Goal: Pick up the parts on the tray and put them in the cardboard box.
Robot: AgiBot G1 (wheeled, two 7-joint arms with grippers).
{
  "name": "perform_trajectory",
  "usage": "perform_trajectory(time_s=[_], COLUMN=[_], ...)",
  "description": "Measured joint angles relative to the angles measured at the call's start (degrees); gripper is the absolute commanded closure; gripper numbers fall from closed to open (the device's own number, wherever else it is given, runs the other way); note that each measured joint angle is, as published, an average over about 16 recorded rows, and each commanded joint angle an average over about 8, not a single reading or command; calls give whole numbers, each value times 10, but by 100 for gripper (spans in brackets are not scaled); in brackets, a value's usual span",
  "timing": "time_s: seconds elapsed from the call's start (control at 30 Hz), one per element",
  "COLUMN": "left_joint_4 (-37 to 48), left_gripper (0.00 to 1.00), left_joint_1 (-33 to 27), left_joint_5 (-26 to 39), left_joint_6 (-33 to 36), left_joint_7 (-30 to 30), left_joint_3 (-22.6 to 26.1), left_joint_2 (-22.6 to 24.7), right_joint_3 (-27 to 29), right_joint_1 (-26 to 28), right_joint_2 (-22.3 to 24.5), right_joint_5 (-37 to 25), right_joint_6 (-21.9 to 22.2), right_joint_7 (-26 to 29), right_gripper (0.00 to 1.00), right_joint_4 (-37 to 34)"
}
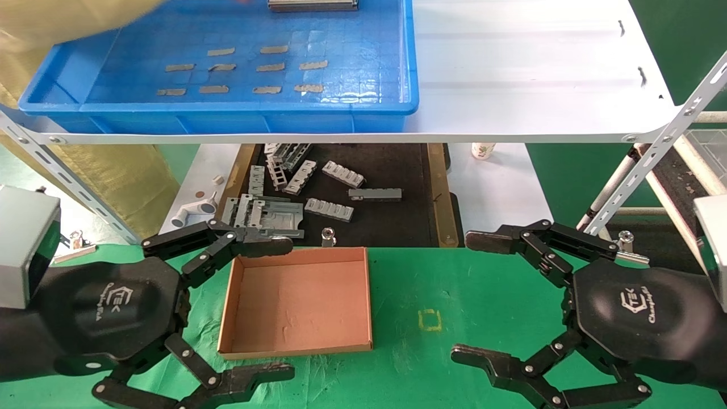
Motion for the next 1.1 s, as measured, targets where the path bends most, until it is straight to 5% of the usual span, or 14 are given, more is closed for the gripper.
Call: perform_trajectory(time_s=[1.1], left_joint_4=[0], left_gripper=[0], left_joint_1=[0], left_joint_5=[0], left_joint_6=[0], left_joint_7=[0], left_joint_3=[0], left_joint_2=[0], right_joint_3=[0], right_joint_1=[0], right_joint_2=[0], right_joint_5=[0], right_joint_6=[0], right_joint_7=[0], right_gripper=[0], right_joint_4=[0])
